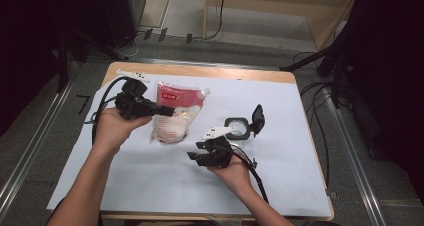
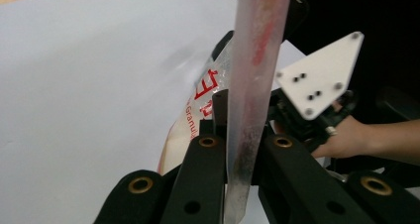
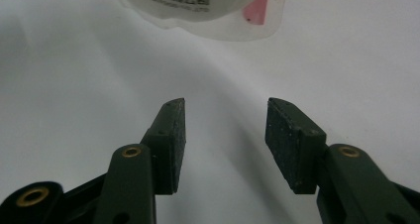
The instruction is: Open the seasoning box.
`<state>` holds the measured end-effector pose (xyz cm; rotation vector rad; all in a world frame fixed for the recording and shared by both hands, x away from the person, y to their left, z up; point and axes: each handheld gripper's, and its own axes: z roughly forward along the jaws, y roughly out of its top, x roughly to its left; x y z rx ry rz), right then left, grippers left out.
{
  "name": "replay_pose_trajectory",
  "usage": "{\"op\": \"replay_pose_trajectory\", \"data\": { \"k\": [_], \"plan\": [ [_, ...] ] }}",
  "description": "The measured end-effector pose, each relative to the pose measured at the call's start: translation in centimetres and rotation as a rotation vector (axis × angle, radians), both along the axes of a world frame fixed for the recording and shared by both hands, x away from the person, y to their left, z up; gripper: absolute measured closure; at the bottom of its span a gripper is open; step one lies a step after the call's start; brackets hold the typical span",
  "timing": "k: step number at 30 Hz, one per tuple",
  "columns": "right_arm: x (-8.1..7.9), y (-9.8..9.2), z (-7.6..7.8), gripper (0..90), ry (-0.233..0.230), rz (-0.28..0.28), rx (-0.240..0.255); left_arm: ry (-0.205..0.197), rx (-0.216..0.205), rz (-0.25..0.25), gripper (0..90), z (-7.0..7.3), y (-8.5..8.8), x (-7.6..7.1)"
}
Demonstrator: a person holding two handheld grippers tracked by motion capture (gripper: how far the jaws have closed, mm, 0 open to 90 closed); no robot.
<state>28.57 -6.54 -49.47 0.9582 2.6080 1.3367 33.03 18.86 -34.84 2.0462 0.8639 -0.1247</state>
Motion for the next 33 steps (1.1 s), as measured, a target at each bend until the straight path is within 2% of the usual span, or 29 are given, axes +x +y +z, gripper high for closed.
{"op": "replay_pose_trajectory", "data": {
  "k": [8,12,19,20,22,25,29,30,31,32,33],
  "plan": [
    [0.4,0.1,-0.5,50.8,0.006,-0.021,0.014,0.001,-0.002,-0.058,90.0,0.9,-1.4,-1.5],
    [0.6,0.1,-0.8,50.0,0.003,-0.037,0.018,0.012,-0.023,-0.074,90.0,1.4,-2.0,-2.4],
    [0.7,0.1,-0.8,50.3,-0.008,-0.066,0.066,0.045,-0.043,-0.074,90.0,1.4,-2.3,-2.9],
    [0.6,0.2,-0.9,50.8,-0.019,-0.063,0.061,0.047,-0.049,-0.071,90.0,1.1,-2.2,-2.9],
    [0.6,0.3,-1.0,50.9,-0.002,-0.052,0.065,0.056,-0.054,-0.064,90.0,0.8,-2.0,-2.7],
    [0.5,0.5,-1.1,51.4,-0.006,-0.028,0.076,0.065,-0.054,-0.056,90.0,0.6,-2.0,-2.6],
    [0.0,0.8,-0.9,53.1,-0.031,-0.005,0.075,0.063,-0.060,-0.029,90.0,0.6,-1.8,-2.4],
    [-0.4,0.9,-0.6,55.4,-0.070,0.016,0.067,0.061,-0.057,-0.012,90.0,0.6,-1.7,-2.4],
    [-0.4,0.9,-0.6,55.4,-0.070,0.016,0.067,0.061,-0.057,-0.012,90.0,0.6,-1.7,-2.4],
    [-0.7,1.1,-0.4,55.7,-0.100,0.030,0.060,0.059,-0.052,-0.001,90.0,0.6,-1.9,-2.3],
    [-1.2,1.4,-0.1,56.4,-0.141,0.057,0.045,0.052,-0.028,0.012,90.0,0.6,-2.2,-2.3]
  ]
}}
